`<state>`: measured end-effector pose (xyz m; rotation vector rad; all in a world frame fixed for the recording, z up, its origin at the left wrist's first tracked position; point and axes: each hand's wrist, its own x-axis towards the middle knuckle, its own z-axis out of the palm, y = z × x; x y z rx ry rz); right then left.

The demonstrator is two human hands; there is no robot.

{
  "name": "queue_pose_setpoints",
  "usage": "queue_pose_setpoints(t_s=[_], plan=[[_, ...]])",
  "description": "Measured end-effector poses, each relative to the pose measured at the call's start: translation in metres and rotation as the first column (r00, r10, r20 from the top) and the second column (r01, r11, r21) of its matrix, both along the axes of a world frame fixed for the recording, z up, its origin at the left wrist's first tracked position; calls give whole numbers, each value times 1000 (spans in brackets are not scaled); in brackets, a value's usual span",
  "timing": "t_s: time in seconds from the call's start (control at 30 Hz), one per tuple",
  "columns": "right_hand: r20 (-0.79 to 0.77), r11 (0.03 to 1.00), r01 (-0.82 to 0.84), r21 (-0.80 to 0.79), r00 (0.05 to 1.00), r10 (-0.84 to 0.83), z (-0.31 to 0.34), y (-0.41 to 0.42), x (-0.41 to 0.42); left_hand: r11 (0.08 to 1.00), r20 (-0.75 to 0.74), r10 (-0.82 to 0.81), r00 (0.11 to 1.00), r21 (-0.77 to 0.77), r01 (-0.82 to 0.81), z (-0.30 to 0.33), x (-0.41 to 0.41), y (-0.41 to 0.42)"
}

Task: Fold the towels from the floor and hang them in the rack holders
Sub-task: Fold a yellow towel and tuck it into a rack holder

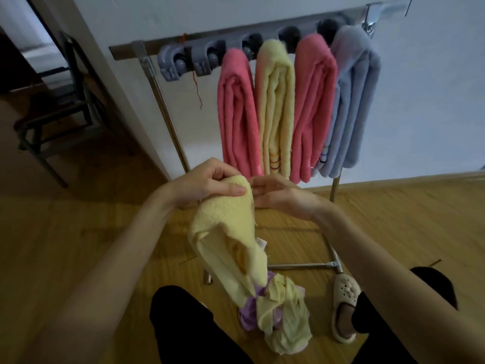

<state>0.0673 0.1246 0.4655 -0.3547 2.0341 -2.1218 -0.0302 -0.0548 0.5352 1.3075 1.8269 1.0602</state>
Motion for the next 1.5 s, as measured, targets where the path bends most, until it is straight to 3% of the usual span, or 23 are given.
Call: queue_pose_setpoints(t_s=[0.13, 0.23, 0.37, 0.5, 0.6, 0.67, 0.73, 0.8, 0.87, 0.97, 1.07, 1.23, 1.33, 1.5], plan=[[-9, 992, 3, 129, 1000, -2, 11, 6, -8, 997, -1, 72, 997, -32, -72, -2, -10, -8], [-40, 992, 13, 124, 999, -8, 25, 16, -10, 993, -38, 102, 994, -58, -104, -6, -15, -16], [2, 982, 153, 111, 988, -154, 30, 31, -11, 976, -21, 194, 981, -101, -195, -14, -32, -35], [-81, 941, 287, 181, 957, -277, 38, 38, -17, 978, 95, 165, 982, -143, -151, 0, -44, -49], [-197, 914, 296, 277, 949, -247, 51, 36, -26, 959, -169, 85, 982, -252, -127, 19, -48, -51], [-373, 842, 293, 453, 920, -119, 61, 29, -32, 926, -334, 58, 941, -334, -176, 31, -52, -49], [-505, 705, 309, 638, 859, 80, 69, 20, -41, 892, -474, 91, 876, -353, -284, 40, -55, -46], [-507, 558, 334, 760, 842, 186, 74, 9, -51, 871, -583, 167, 795, -291, -397, 47, -56, -44], [-522, 423, 417, 805, 836, 169, 79, -1, -64, 864, -648, 248, 720, -187, -467, 50, -57, -45], [-616, 324, 561, 762, 782, 97, 89, -13, -82, 852, -719, 382, 581, 29, -523, 51, -63, -44], [-699, 301, 667, 682, 715, -1, 101, -23, -97, 757, -702, 578, 416, 271, -595, 47, -72, -33], [-743, 317, 779, 541, 619, -255, 112, -36, -115, 655, -727, 671, 146, 488, -578, 50, -91, -10], [-726, 345, 787, 511, 610, -318, 120, -41, -121, 656, -768, 640, 18, 534, -534, 63, -107, -1], [-680, 391, 786, 479, 614, -402, 129, -44, -139, 699, -841, 535, -73, 490, -521, 88, -131, 18]])
